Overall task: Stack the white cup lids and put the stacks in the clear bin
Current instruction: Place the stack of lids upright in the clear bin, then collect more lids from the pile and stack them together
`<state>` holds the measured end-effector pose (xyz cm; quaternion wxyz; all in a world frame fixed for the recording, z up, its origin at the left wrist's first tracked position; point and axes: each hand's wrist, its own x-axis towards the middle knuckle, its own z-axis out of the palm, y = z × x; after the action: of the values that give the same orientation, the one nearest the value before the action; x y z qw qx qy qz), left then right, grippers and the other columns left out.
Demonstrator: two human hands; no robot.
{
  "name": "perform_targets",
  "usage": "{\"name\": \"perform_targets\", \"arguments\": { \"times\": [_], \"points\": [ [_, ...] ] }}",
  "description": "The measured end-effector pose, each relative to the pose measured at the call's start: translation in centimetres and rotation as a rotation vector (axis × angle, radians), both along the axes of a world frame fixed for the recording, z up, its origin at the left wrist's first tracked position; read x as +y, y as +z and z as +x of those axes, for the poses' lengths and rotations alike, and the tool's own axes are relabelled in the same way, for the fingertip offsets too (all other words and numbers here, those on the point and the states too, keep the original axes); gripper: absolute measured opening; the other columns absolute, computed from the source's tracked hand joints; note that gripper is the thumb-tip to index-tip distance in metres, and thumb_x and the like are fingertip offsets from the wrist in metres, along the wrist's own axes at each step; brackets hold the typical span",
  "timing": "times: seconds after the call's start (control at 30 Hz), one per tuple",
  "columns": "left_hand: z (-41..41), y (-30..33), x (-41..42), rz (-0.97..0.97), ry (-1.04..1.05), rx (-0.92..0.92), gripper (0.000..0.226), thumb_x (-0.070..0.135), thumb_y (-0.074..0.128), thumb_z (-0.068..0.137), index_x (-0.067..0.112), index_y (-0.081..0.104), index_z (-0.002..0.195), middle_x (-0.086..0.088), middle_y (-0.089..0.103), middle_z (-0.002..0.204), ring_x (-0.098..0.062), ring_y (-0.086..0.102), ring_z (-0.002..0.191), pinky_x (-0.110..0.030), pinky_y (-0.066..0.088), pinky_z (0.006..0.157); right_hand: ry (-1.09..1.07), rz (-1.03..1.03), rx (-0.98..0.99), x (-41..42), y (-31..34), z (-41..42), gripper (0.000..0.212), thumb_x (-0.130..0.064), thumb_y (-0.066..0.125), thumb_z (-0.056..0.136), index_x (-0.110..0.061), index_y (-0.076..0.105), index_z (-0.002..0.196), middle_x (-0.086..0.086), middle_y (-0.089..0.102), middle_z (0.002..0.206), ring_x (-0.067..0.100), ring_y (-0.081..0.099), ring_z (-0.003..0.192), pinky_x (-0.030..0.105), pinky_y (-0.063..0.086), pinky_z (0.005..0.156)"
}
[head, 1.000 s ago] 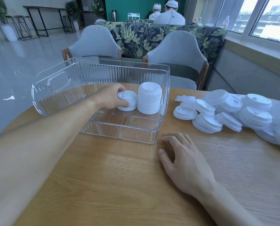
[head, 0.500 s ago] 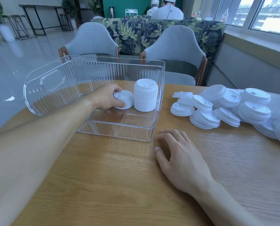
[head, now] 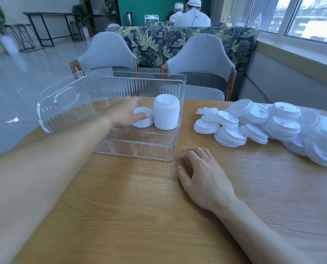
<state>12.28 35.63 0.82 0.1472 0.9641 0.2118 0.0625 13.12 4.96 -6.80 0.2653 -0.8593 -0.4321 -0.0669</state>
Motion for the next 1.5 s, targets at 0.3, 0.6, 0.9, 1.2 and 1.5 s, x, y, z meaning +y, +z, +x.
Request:
{"name": "perform_targets", "arguments": {
  "times": [0.3, 0.6, 0.9, 1.2, 1.5],
  "points": [
    [-5.3, 0.8, -7.7, 0.138, 0.058, -0.474, 0.019, 0.031, 0.051, 0.104, 0.022, 0.067, 0.106, 0.009, 0.058, 0.118, -0.013, 0.057, 0.107, -0.032, 0.039, 0.073, -0.047, 0.017, -0.004, -1.8, -0.1, -1.2, 0.022, -0.035, 0.049, 0.098, -0.021, 0.063, 0.109, -0.013, 0.058, 0.117, 0.012, 0.046, 0.115, 0.024, 0.041, 0.089],
    [-11.0, -2.1, -19.6, -0.029, 0.001, -0.76, 0.027, 0.035, 0.046, 0.101, 0.022, 0.052, 0.079, 0.011, 0.051, 0.078, -0.006, 0.051, 0.077, -0.025, 0.034, 0.061, -0.093, 0.041, 0.001, -7.6, -0.6, -1.8, 0.02, -0.033, 0.05, 0.097, -0.02, 0.064, 0.103, -0.014, 0.058, 0.117, 0.012, 0.045, 0.116, 0.025, 0.043, 0.092],
    [-10.0, -7.1, -28.2, -0.255, -0.063, -0.466, 0.013, 0.032, 0.061, 0.096, 0.034, 0.06, 0.084, 0.016, 0.063, 0.087, -0.004, 0.059, 0.081, -0.035, 0.052, 0.076, -0.209, 0.01, -0.023, -17.2, -0.5, -0.5, 0.022, -0.035, 0.052, 0.098, -0.022, 0.064, 0.111, -0.012, 0.058, 0.121, 0.013, 0.045, 0.121, 0.027, 0.042, 0.096],
    [-6.2, -7.8, -33.1, -0.169, -0.209, -0.383, 0.012, 0.038, 0.056, 0.092, 0.036, 0.063, 0.102, 0.023, 0.058, 0.104, -0.006, 0.059, 0.103, -0.037, 0.052, 0.092, -0.355, -0.017, 0.0, -25.4, 0.1, 1.9, 0.031, -0.035, 0.052, 0.097, -0.016, 0.064, 0.119, -0.007, 0.052, 0.14, 0.016, 0.043, 0.134, 0.035, 0.041, 0.108],
    [-1.1, -7.7, -37.2, -0.071, -0.311, -0.317, 0.033, 0.037, 0.058, 0.097, 0.03, 0.057, 0.129, 0.019, 0.051, 0.13, -0.006, 0.049, 0.122, -0.033, 0.042, 0.104, -0.495, -0.02, -0.009, -30.4, -0.1, 5.4, 0.028, -0.033, 0.053, 0.096, -0.018, 0.063, 0.118, -0.005, 0.052, 0.14, 0.015, 0.04, 0.133, 0.032, 0.042, 0.103]
  ]
}}
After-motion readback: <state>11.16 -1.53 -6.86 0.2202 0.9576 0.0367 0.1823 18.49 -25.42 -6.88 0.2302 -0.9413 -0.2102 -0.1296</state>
